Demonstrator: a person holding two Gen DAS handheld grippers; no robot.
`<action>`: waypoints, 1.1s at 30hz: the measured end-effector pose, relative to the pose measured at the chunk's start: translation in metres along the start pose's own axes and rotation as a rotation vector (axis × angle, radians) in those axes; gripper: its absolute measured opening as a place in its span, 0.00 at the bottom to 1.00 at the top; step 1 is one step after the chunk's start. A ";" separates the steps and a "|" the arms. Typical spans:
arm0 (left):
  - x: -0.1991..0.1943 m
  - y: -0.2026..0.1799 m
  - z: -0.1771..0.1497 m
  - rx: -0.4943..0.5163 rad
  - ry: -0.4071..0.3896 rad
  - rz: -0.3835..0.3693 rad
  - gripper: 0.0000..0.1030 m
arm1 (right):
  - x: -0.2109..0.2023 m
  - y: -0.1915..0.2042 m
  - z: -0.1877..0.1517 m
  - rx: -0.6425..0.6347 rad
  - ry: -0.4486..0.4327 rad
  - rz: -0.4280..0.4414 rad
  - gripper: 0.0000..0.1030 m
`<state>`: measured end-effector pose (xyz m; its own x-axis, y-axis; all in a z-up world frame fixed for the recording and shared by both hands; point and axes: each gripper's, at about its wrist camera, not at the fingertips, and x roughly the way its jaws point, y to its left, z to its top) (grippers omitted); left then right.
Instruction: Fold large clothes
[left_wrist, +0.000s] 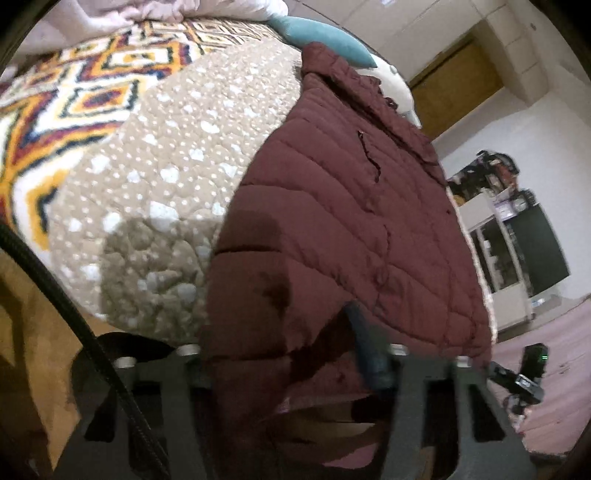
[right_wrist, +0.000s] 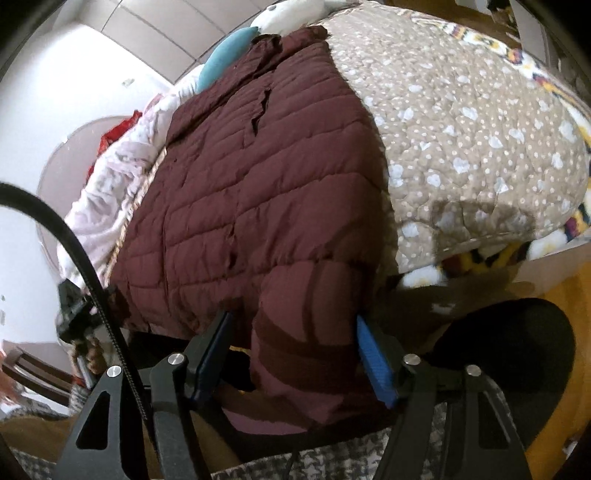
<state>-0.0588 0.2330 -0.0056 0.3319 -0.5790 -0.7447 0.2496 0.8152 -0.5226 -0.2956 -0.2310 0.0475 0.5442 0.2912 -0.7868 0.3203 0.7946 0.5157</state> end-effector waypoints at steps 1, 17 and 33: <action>-0.002 -0.002 0.000 0.004 0.000 0.009 0.34 | 0.003 0.009 -0.001 -0.015 0.003 -0.017 0.56; -0.059 -0.090 0.095 0.135 -0.130 -0.023 0.20 | -0.080 0.072 0.098 -0.125 -0.205 0.113 0.27; 0.112 -0.138 0.281 0.115 -0.103 0.355 0.26 | 0.069 -0.001 0.310 0.115 -0.197 -0.326 0.27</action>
<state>0.2002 0.0522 0.0994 0.5044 -0.2638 -0.8222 0.2014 0.9619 -0.1850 -0.0181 -0.3772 0.0978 0.5341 -0.0832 -0.8413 0.5795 0.7607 0.2926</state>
